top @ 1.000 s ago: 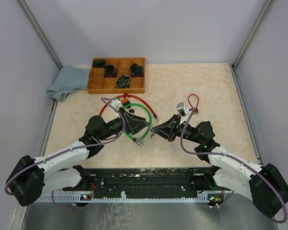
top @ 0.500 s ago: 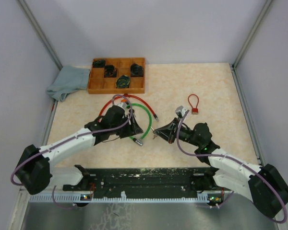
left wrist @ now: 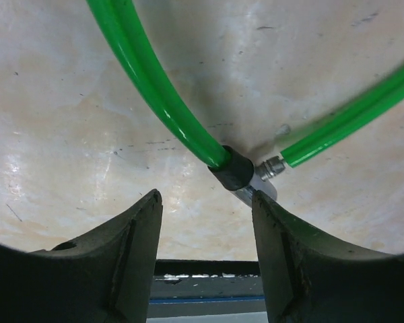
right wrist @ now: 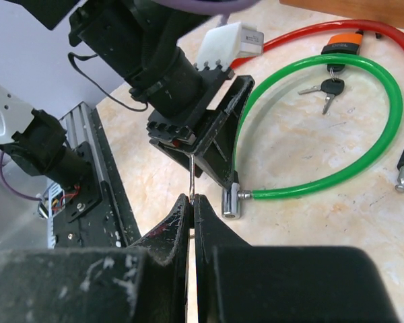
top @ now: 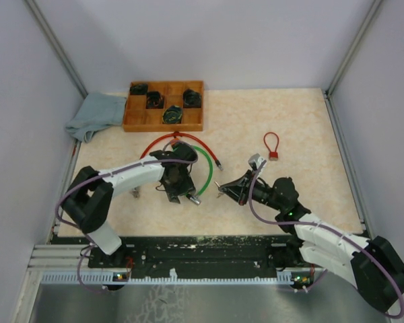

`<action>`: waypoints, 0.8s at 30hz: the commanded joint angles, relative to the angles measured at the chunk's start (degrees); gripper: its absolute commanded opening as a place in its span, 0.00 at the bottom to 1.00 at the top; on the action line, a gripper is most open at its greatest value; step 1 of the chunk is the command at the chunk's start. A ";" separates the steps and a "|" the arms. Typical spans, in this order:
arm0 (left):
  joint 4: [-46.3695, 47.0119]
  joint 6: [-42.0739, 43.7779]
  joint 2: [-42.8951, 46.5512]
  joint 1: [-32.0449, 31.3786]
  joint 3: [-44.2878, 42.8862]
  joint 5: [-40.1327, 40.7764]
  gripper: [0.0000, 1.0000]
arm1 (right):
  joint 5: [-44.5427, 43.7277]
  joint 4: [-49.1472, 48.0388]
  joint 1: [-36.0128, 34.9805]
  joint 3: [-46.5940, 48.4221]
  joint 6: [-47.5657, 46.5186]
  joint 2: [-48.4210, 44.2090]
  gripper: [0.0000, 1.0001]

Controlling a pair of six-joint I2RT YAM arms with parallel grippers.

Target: Unlock with the key

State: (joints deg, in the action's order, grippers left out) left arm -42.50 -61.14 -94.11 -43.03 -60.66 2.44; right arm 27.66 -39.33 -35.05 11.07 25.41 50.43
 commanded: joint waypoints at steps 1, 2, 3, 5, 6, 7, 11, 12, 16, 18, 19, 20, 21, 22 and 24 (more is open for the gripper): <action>-2.64 -3.30 -3.73 -0.39 -2.41 -0.34 0.60 | -0.39 -2.32 0.33 -0.04 -1.06 -1.18 0.00; -2.64 -3.38 -4.70 -0.35 -2.91 -0.13 0.60 | -0.36 -2.45 0.33 -0.08 -1.00 -1.06 0.00; -2.78 -3.40 -5.65 -0.35 -3.89 0.10 0.60 | -0.20 -2.65 0.33 -0.16 -0.87 -1.00 0.00; -3.50 -3.57 -7.47 -0.35 -5.48 0.62 0.59 | 0.14 -3.13 0.37 -0.22 -0.72 -0.87 0.00; -4.06 -3.87 -8.27 -0.31 -6.15 1.04 0.59 | 0.26 -3.28 0.34 -0.25 -0.57 -0.79 0.00; -4.68 -4.03 -8.93 -0.31 -6.74 1.58 0.59 | 0.33 -3.29 0.31 -0.27 -0.54 -0.67 0.00; -5.42 -4.72 -10.97 -0.30 -7.35 2.13 0.60 | 0.65 -3.55 0.33 -0.18 -0.47 -0.37 0.00; -5.15 -4.83 -11.28 -0.30 -7.14 2.15 0.60 | 0.69 -3.62 0.33 -0.19 -0.45 -0.11 0.00; -4.64 -5.67 -12.13 -0.30 -6.16 2.08 0.58 | 1.24 -3.65 0.33 0.30 -0.29 1.26 0.00; -4.65 -6.41 -12.53 -0.22 -5.70 2.29 0.58 | 1.42 -3.65 0.33 0.51 -0.27 1.81 0.00; -5.21 -6.81 -12.54 -0.15 -5.66 2.24 0.58 | 1.50 -3.66 0.33 0.48 -0.29 2.00 0.00; -5.63 -7.20 -12.28 -0.13 -5.73 2.39 0.58 | 1.52 -3.65 0.33 0.54 -0.29 2.02 0.00; -5.87 -7.68 -11.57 -0.11 -5.54 2.85 0.58 | 1.52 -3.49 0.33 0.61 -0.33 1.89 0.00; -6.05 -8.31 -10.62 -0.13 -5.05 3.36 0.59 | 1.48 -3.27 0.33 0.62 -0.42 1.74 0.00; -5.98 -9.85 -7.80 -0.08 -4.30 4.31 0.61 | 1.23 -2.85 0.33 0.62 -0.61 1.53 0.00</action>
State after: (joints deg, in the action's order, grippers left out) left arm -45.87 -66.59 -103.31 -43.03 -67.44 2.33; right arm 28.36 -39.38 -35.05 10.83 25.50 52.58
